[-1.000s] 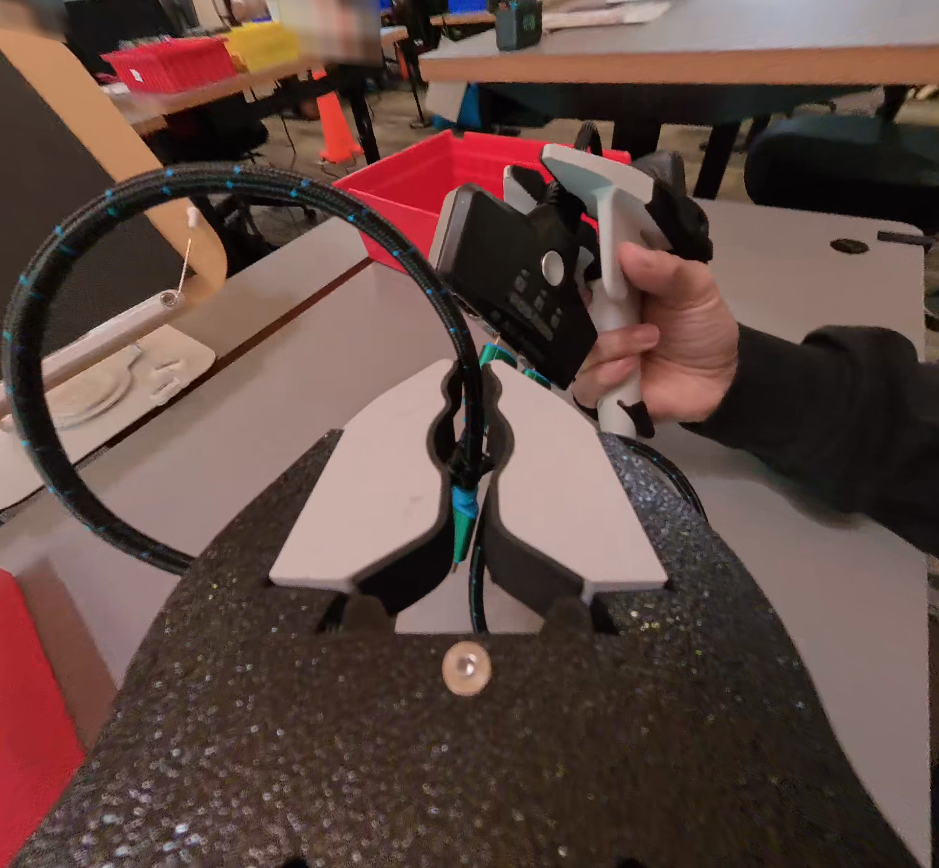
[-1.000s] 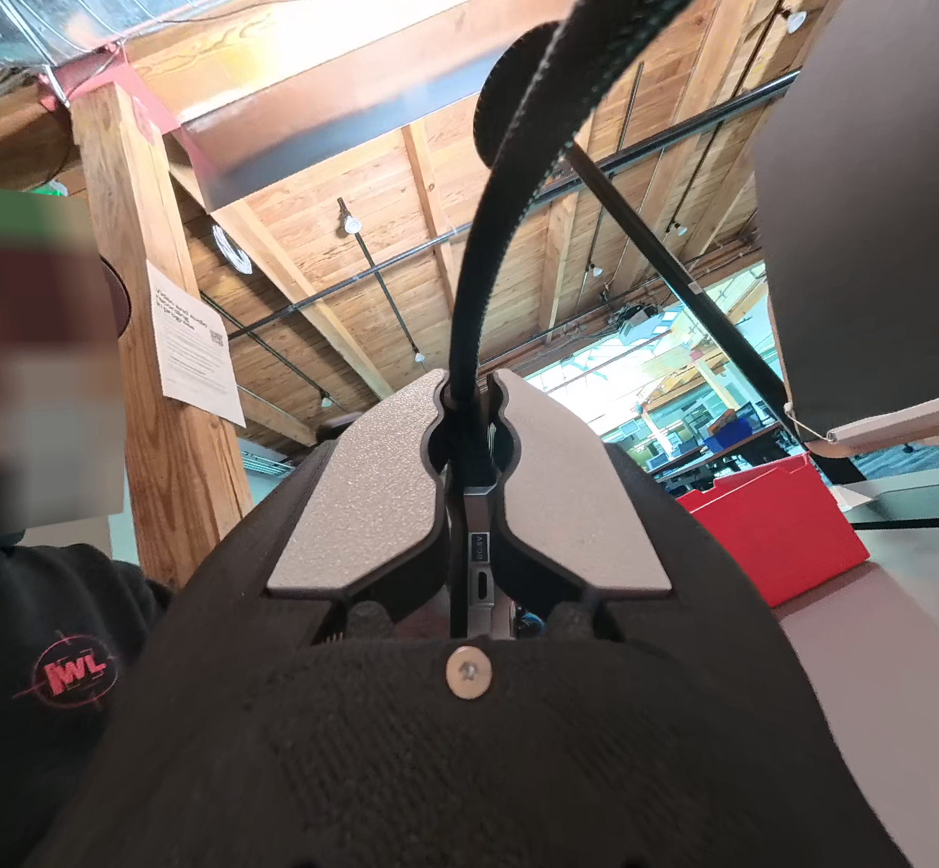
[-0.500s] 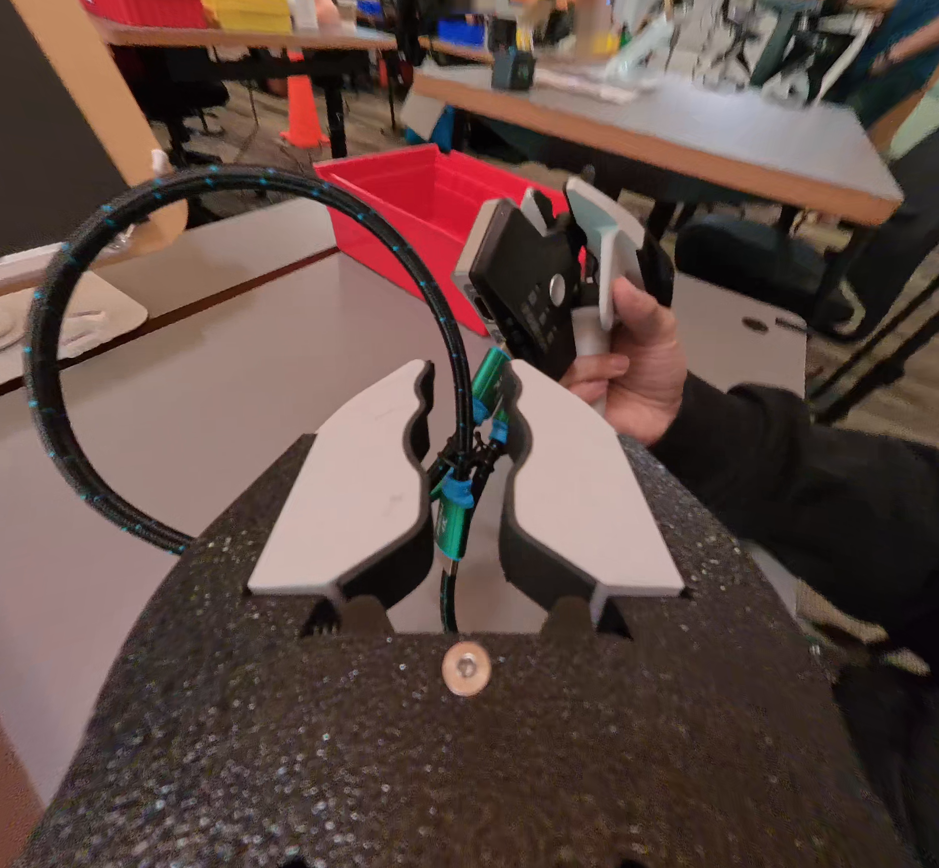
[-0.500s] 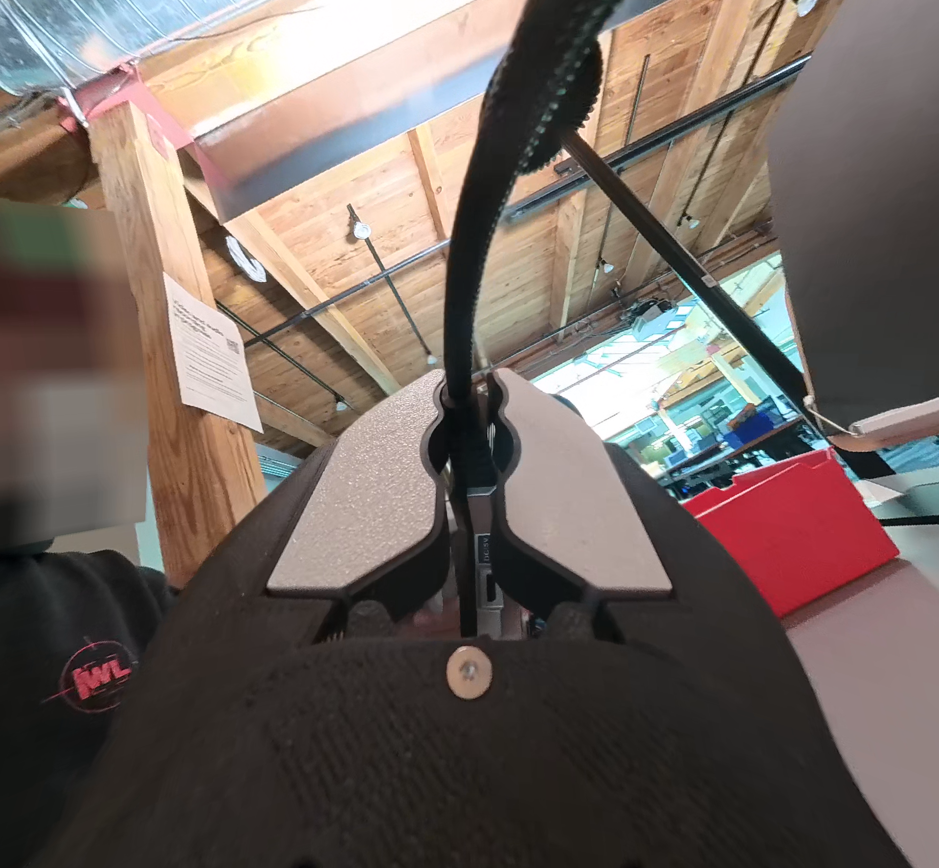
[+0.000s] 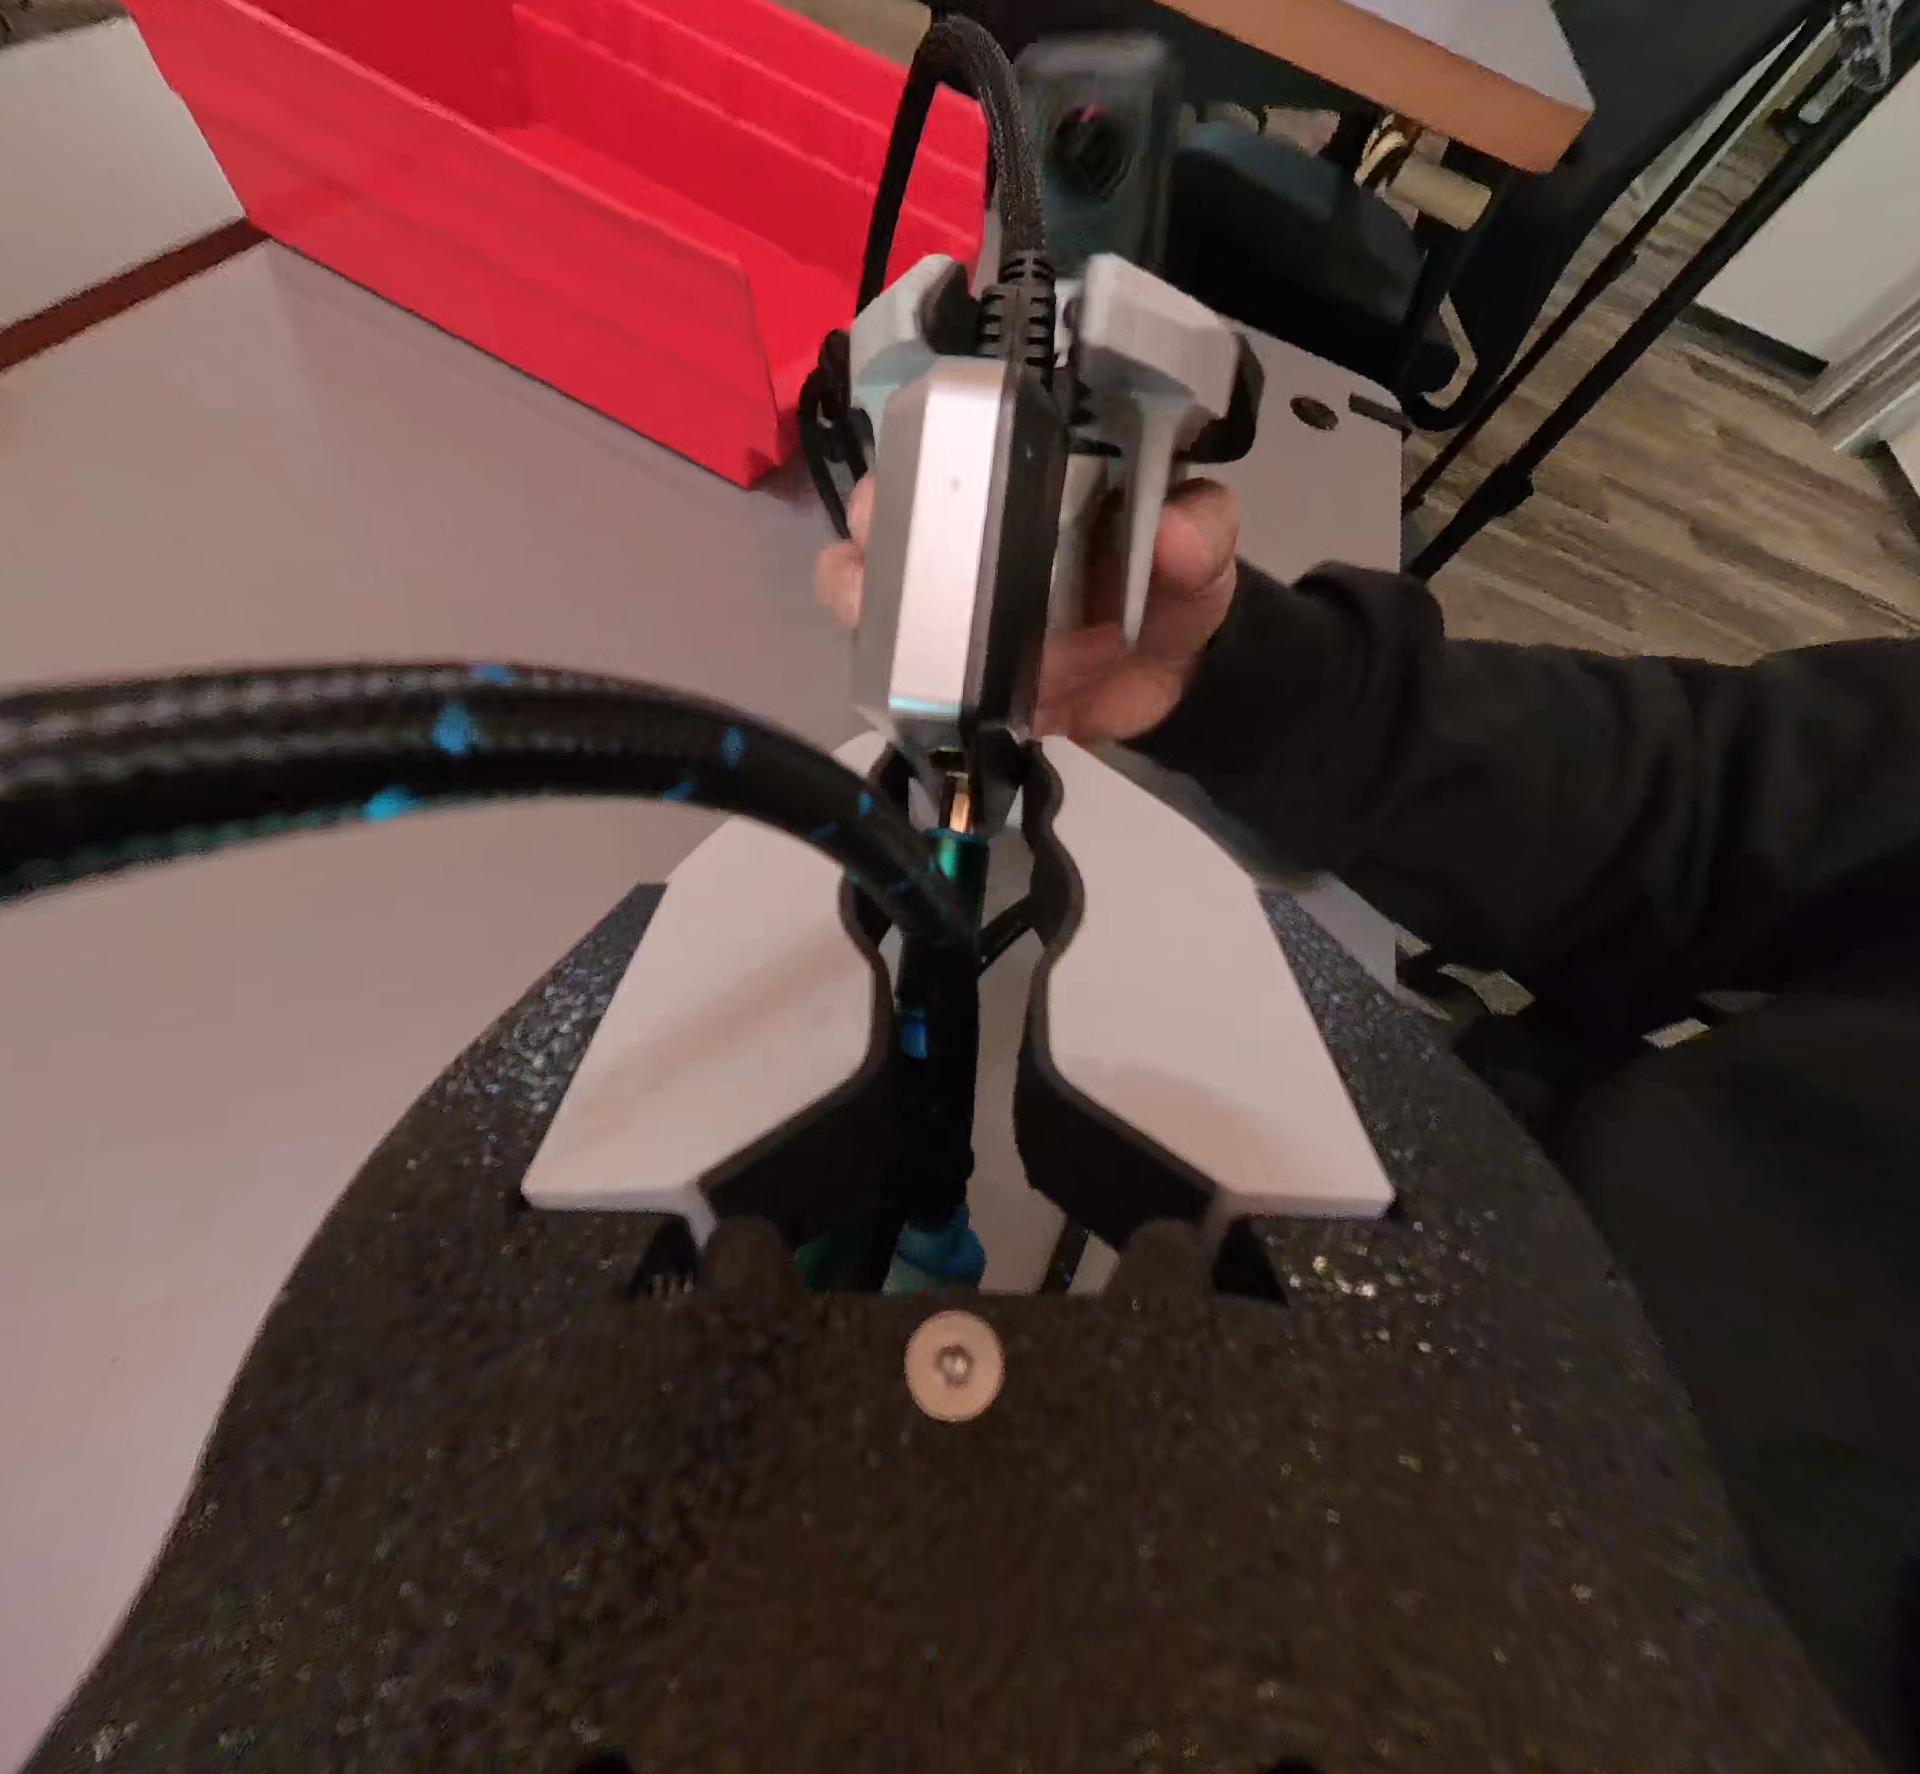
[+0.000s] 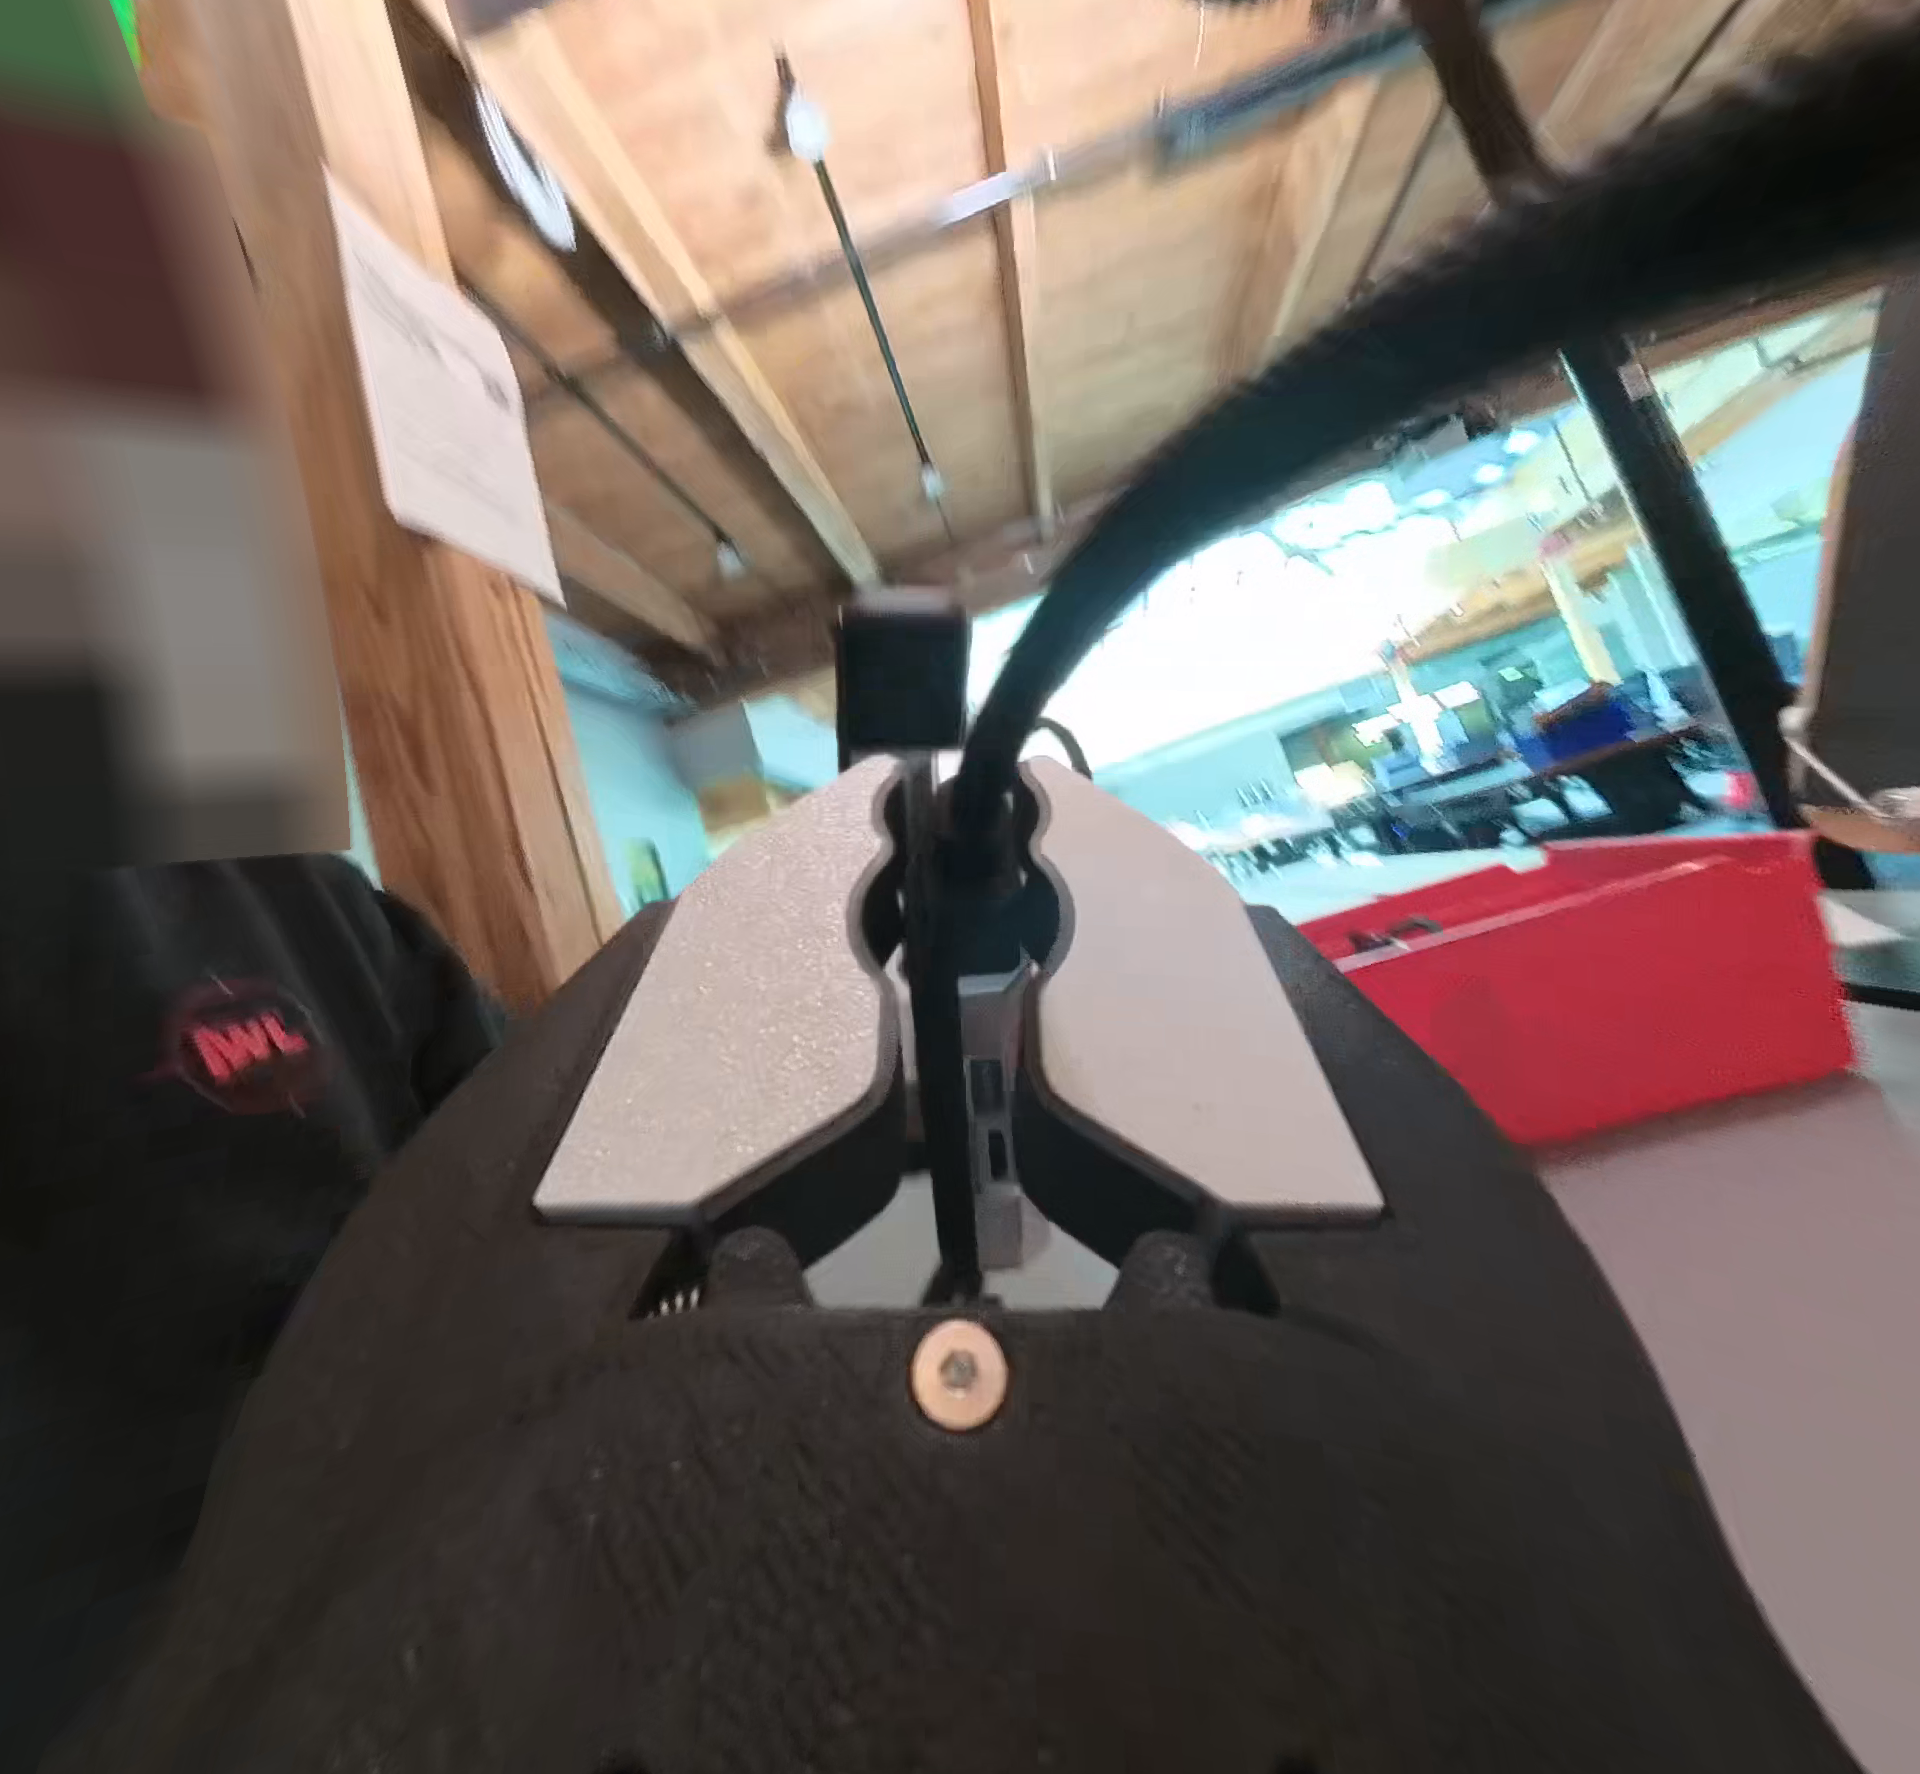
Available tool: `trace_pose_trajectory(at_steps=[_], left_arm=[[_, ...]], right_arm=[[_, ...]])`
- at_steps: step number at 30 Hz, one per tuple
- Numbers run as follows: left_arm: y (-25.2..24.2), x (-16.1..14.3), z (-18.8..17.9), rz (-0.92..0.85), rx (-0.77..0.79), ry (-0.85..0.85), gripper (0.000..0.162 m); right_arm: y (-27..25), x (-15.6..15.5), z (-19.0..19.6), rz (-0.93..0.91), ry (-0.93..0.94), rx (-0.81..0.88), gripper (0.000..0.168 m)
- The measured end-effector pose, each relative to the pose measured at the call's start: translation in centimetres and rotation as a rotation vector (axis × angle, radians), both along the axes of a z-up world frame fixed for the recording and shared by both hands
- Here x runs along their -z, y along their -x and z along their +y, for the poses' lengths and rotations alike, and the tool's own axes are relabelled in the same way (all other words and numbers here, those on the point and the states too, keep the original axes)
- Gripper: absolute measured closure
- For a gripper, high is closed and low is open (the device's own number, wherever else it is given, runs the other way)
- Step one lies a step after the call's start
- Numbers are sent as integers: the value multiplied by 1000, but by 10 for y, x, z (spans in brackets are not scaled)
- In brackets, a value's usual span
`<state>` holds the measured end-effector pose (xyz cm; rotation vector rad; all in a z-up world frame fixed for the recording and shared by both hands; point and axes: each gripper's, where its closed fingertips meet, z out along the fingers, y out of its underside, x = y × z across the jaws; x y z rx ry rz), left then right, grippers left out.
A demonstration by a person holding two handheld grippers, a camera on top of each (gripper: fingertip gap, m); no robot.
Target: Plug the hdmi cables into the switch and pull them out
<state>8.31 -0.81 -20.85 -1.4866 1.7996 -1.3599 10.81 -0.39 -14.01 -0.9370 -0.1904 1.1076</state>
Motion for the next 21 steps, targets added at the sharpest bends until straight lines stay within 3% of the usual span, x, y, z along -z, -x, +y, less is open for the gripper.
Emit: trace_pose_trajectory(at_steps=[1, 5, 8, 17, 21], left_arm=[[2, 1, 2, 15, 8, 1, 141], [13, 1, 7, 73, 69, -18, 141], [18, 1, 8, 109, 115, -60, 141], [18, -10, 12, 156, 160, -150, 141], [10, -33, 14, 33, 102, -177, 139]], right_arm=[[4, 5, -1, -86, 6, 18, 143], [17, 19, -4, -369, 43, 51, 133], [20, 24, -5, -454, 62, 66, 140], [28, 25, 2, -409, 70, 45, 145], [17, 6, 0, -301, -7, 104, 145]])
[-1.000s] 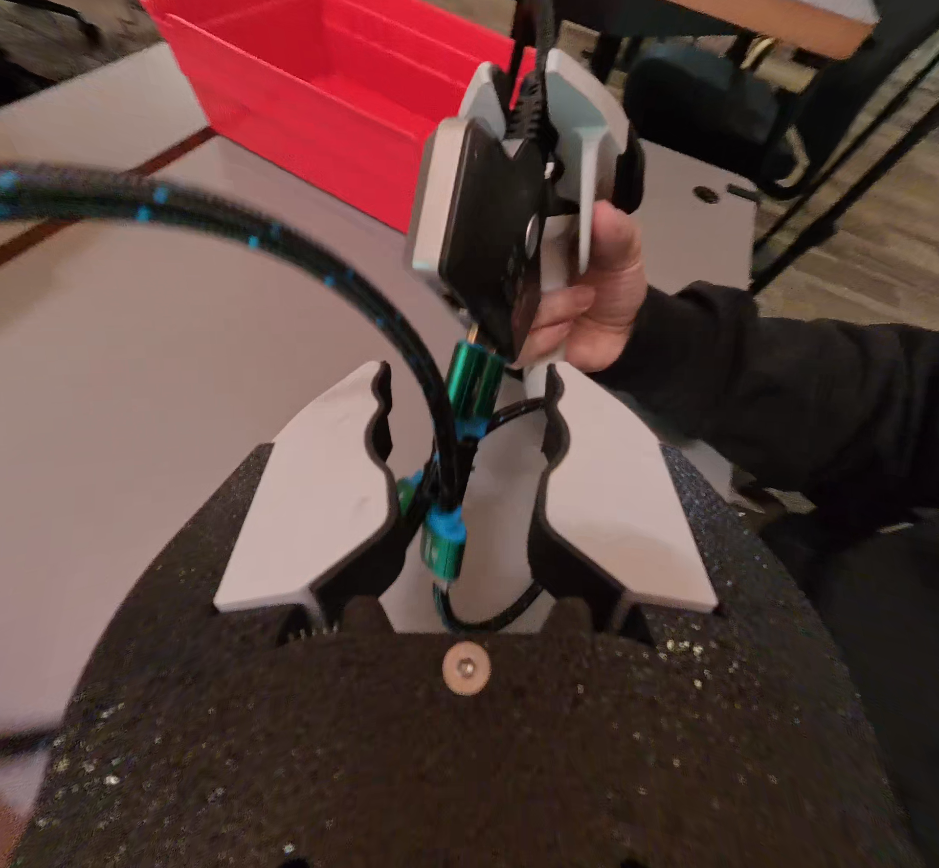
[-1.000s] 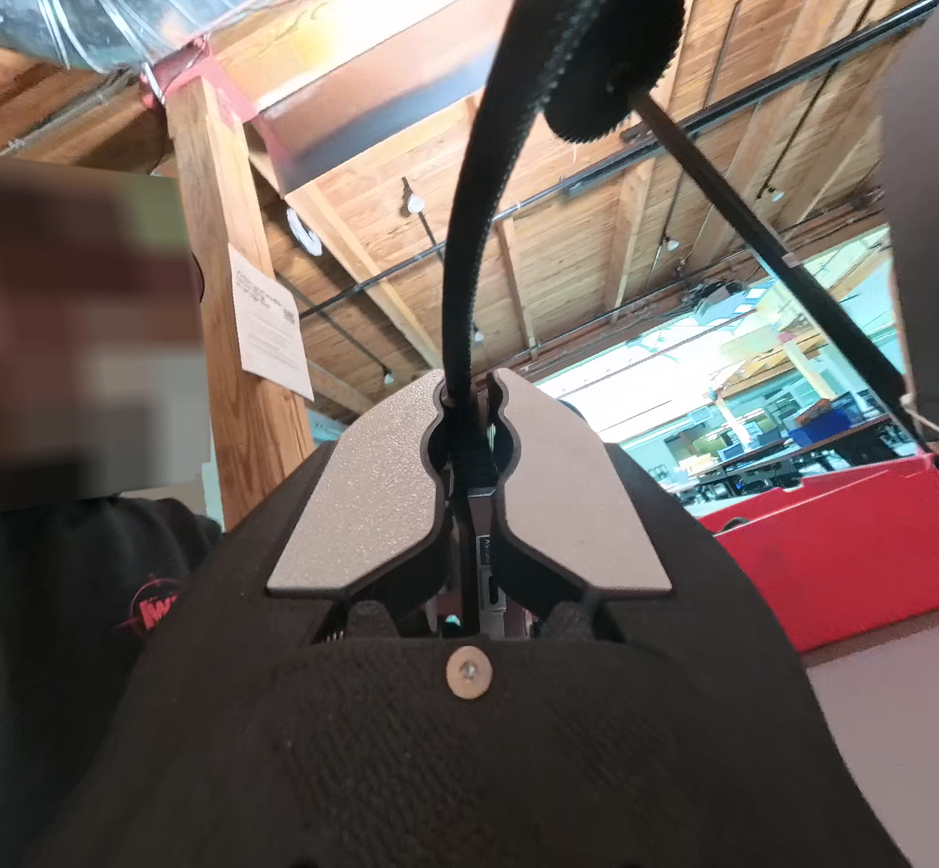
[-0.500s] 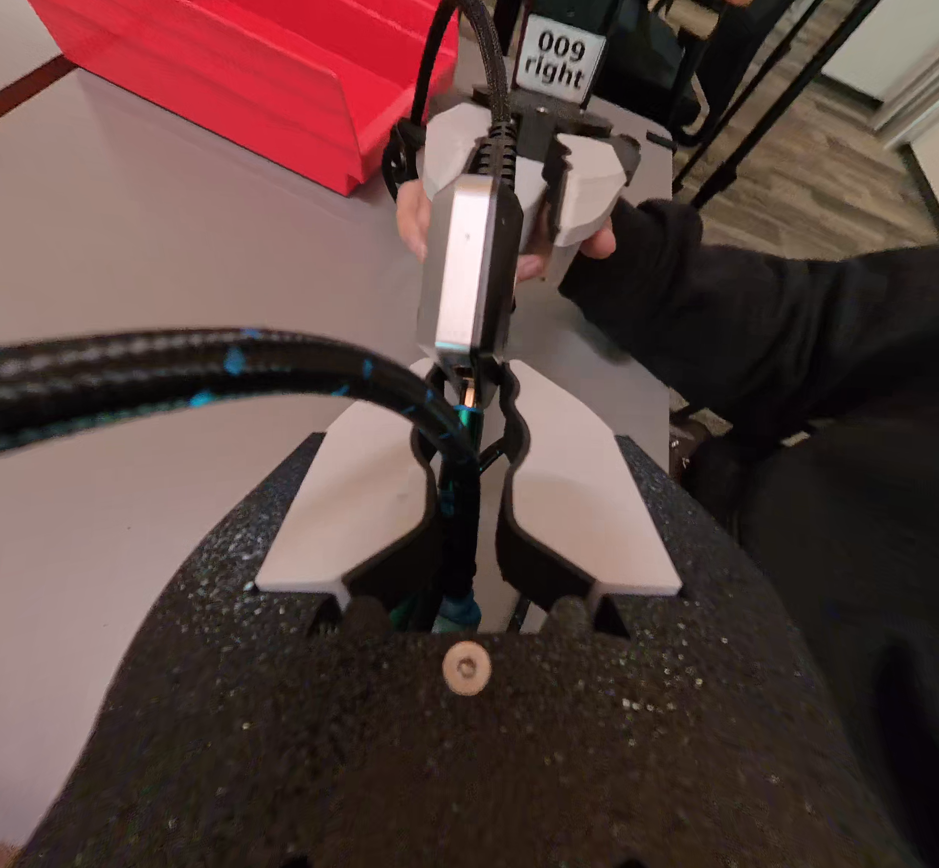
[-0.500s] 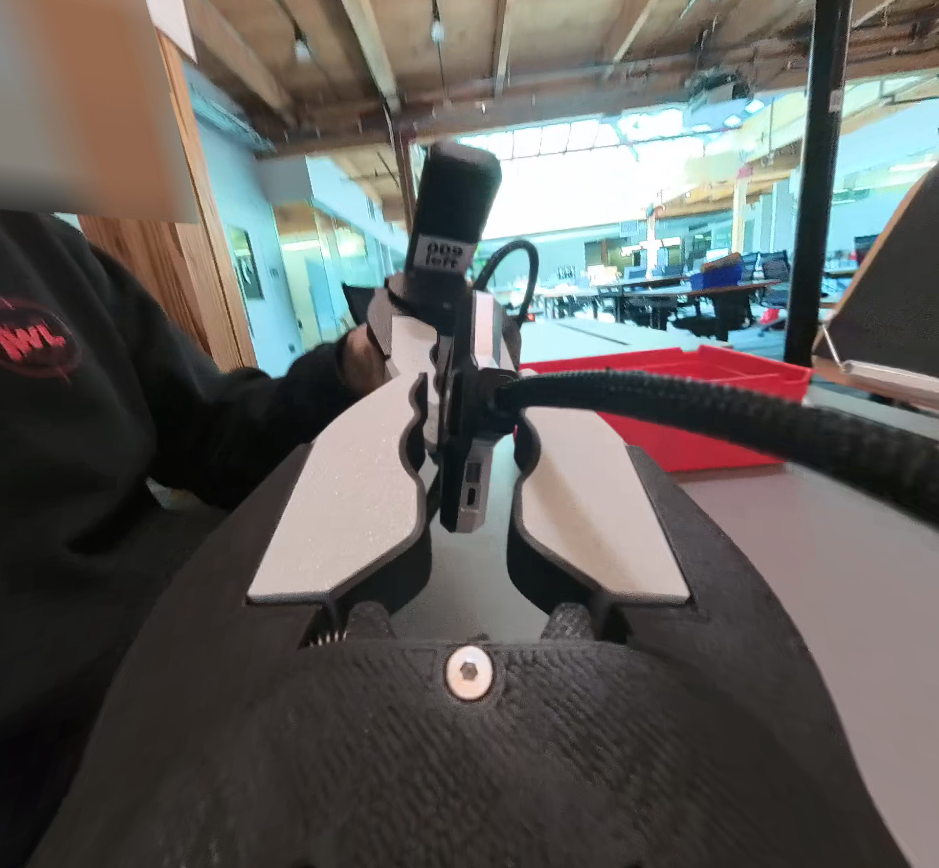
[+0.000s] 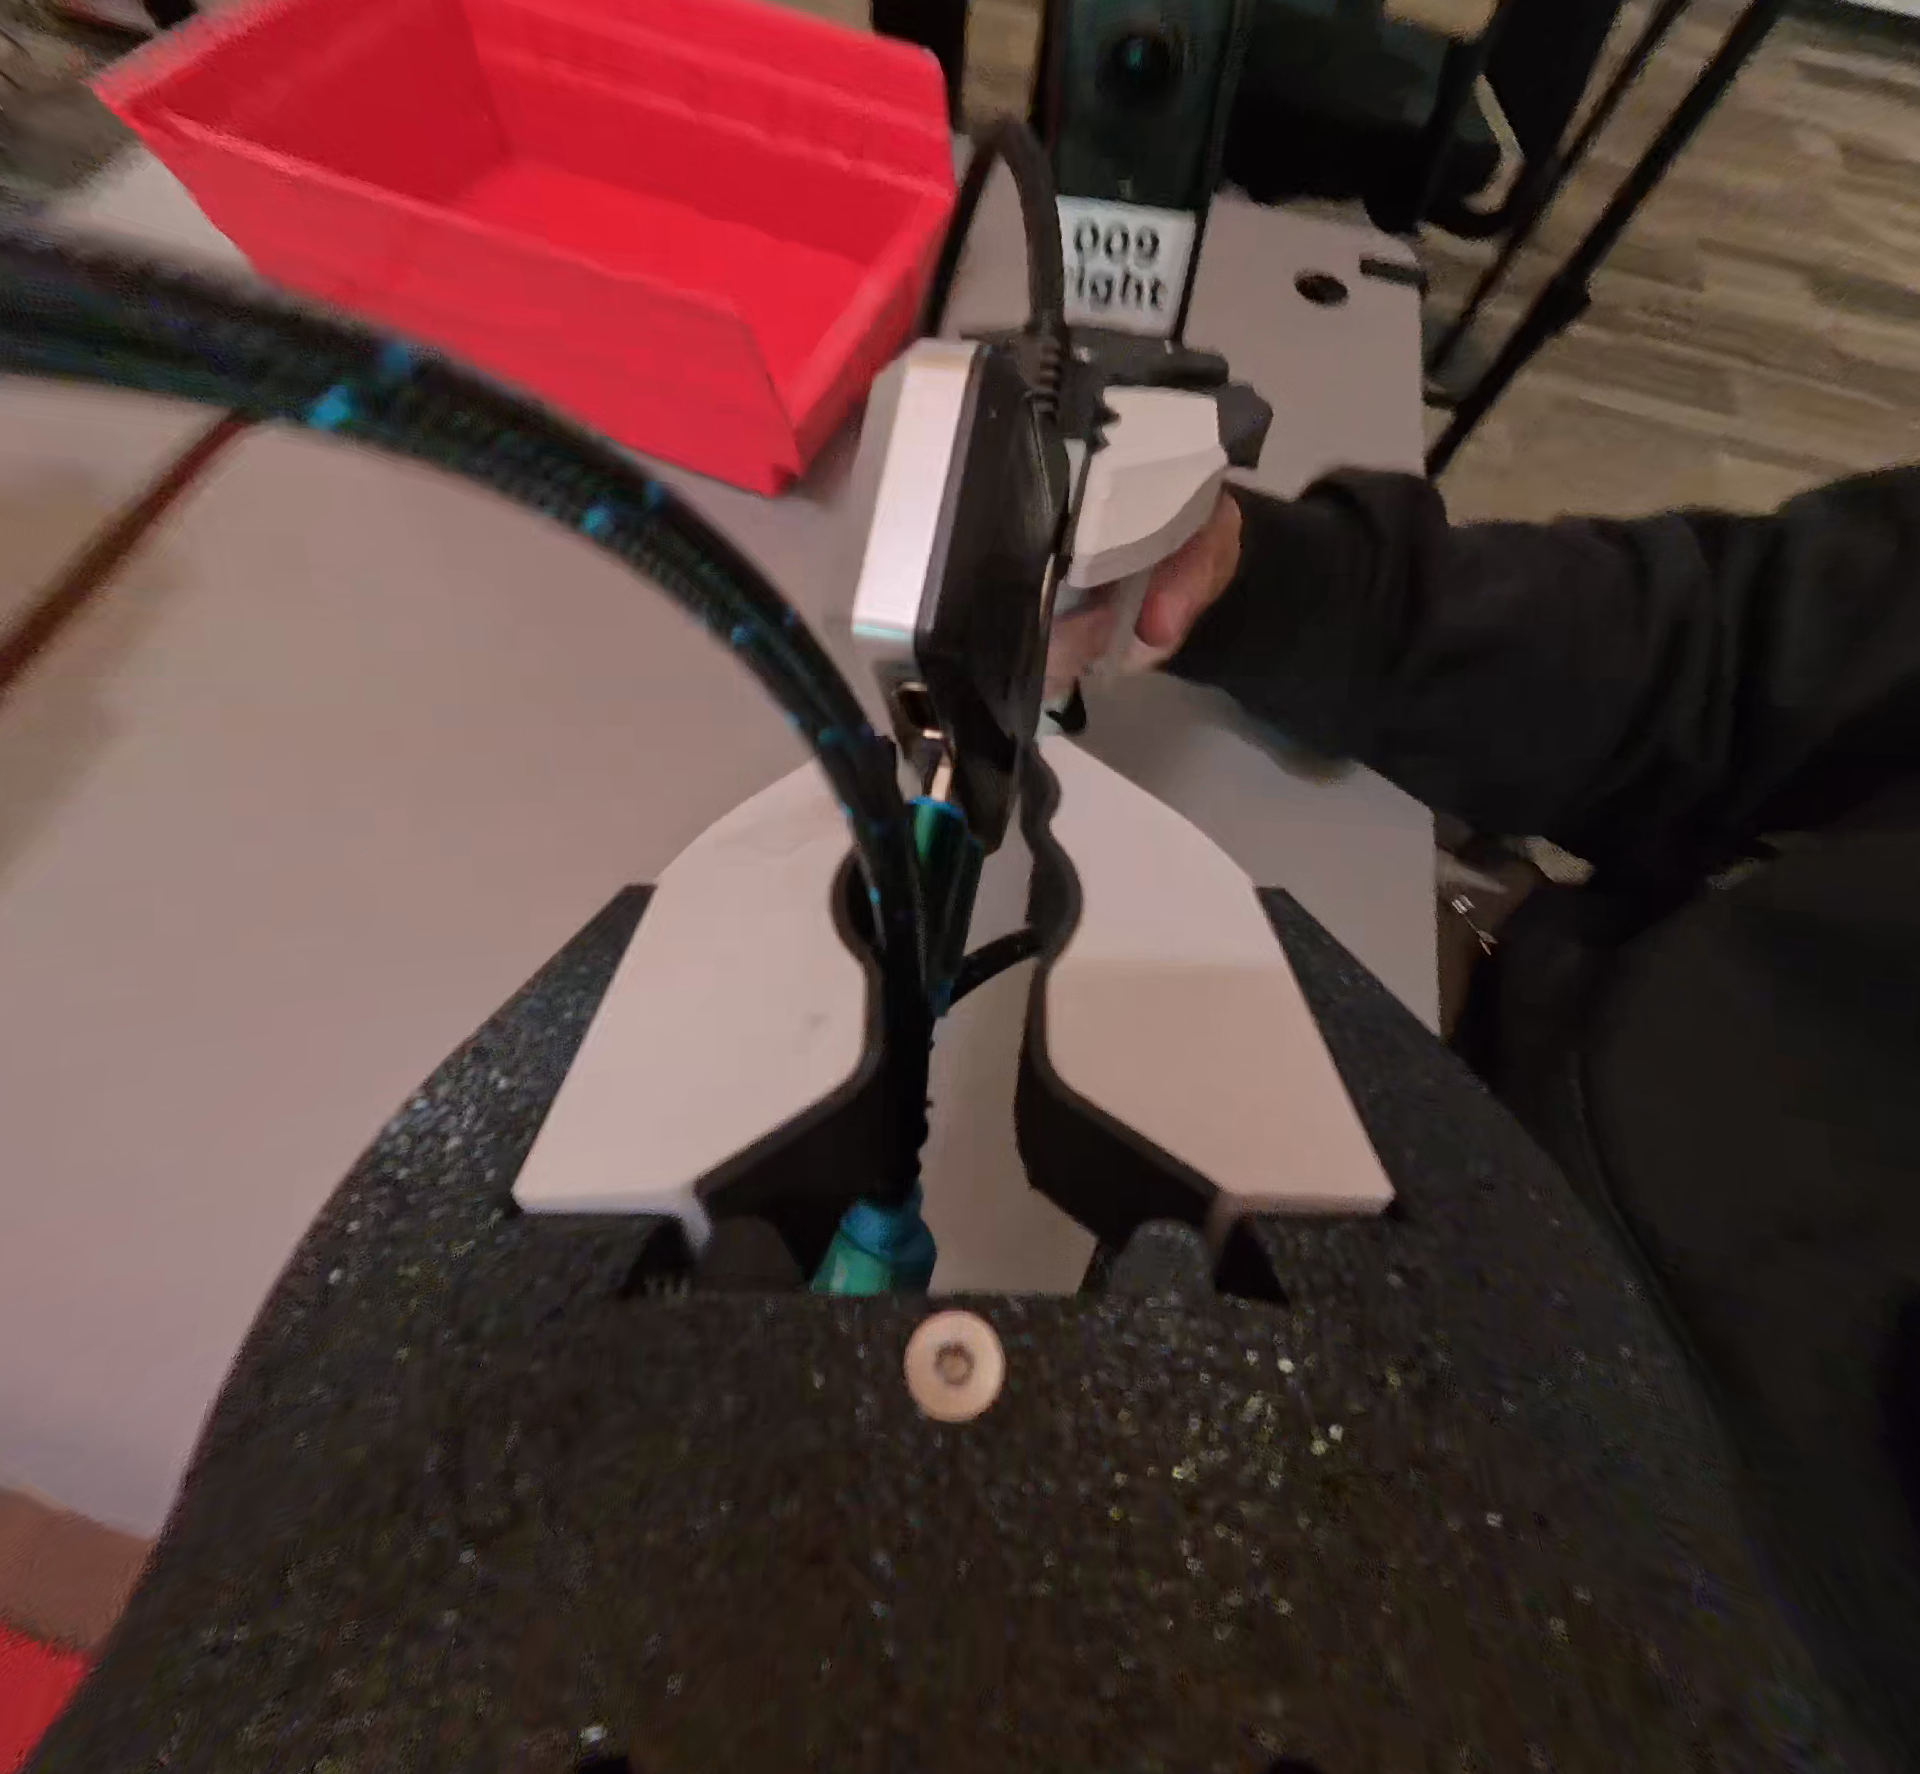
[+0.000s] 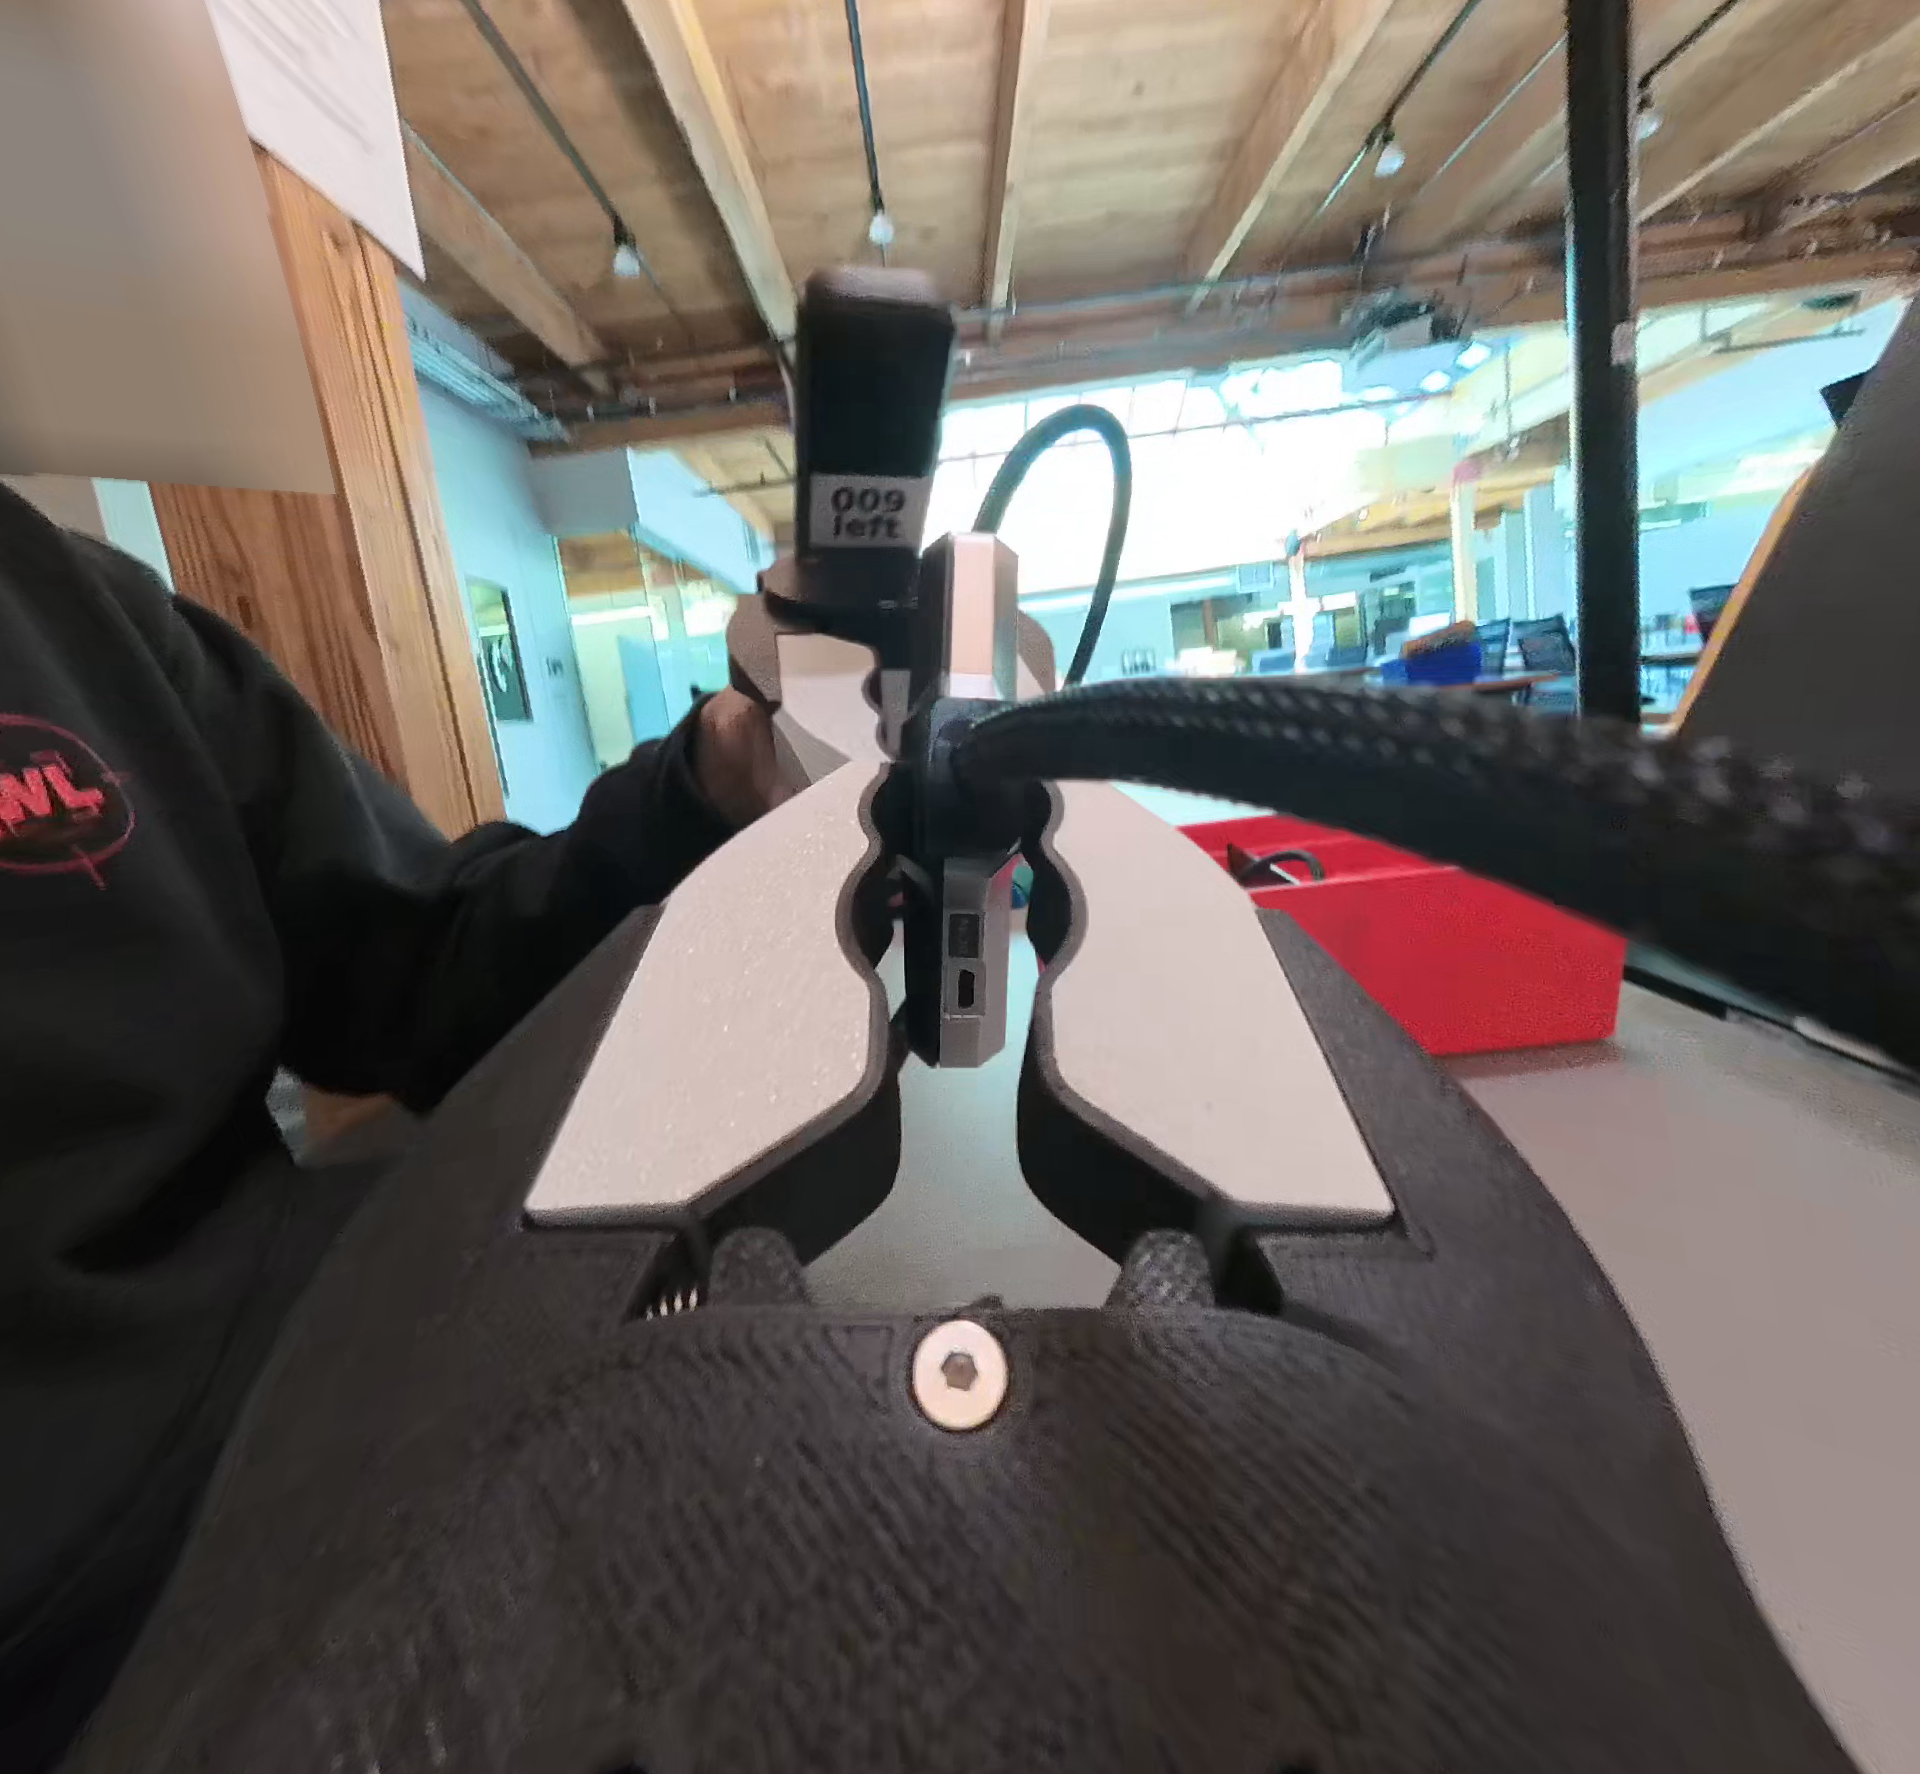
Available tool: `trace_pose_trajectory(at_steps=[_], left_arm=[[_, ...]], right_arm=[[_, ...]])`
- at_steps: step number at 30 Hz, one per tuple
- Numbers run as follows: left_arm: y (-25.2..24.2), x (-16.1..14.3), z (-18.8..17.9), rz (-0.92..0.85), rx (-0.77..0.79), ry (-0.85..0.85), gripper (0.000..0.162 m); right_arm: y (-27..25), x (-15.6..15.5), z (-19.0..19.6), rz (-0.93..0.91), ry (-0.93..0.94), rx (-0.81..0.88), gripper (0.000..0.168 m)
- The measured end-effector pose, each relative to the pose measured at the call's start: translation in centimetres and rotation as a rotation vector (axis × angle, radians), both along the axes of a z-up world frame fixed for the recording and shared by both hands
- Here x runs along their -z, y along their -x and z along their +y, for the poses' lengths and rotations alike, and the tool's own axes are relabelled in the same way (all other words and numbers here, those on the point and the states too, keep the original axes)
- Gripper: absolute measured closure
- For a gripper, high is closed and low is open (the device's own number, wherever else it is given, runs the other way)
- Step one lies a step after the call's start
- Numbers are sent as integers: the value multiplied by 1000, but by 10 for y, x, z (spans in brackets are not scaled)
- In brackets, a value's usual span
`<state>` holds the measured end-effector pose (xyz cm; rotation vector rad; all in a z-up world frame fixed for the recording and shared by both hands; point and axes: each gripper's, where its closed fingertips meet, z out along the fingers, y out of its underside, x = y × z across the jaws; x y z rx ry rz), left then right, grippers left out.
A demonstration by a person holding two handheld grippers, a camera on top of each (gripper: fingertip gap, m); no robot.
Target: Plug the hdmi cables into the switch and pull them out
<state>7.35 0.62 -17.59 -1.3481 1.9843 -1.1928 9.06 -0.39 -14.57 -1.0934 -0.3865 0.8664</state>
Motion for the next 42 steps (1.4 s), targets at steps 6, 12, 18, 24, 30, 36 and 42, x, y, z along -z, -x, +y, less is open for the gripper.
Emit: trace_pose_trajectory(at_steps=[6, 12, 18, 24, 30, 36, 42], left_arm=[[23, -10, 11, -14, -21, -141, 134], [29, -5, 8, -47, -5, -129, 143], [25, 11, 11, -59, -38, -147, 133], [25, 18, 7, -100, -3, -140, 153], [32, 23, 9, -16, 23, -101, 153], [32, 19, 4, 26, 81, -141, 153], [23, 11, 4, -60, 91, -205, 152]], right_arm=[[-10, -4, -11, 22, -36, -25, 145], [-9, -9, -13, 90, -61, -64, 146], [-5, -8, -11, 106, -53, -78, 146], [-5, -4, -9, 98, -36, -74, 145], [2, 8, -7, -23, 37, -56, 145], [18, 9, -8, -110, 10, -74, 146], [11, 3, -10, -76, -15, -55, 146]])
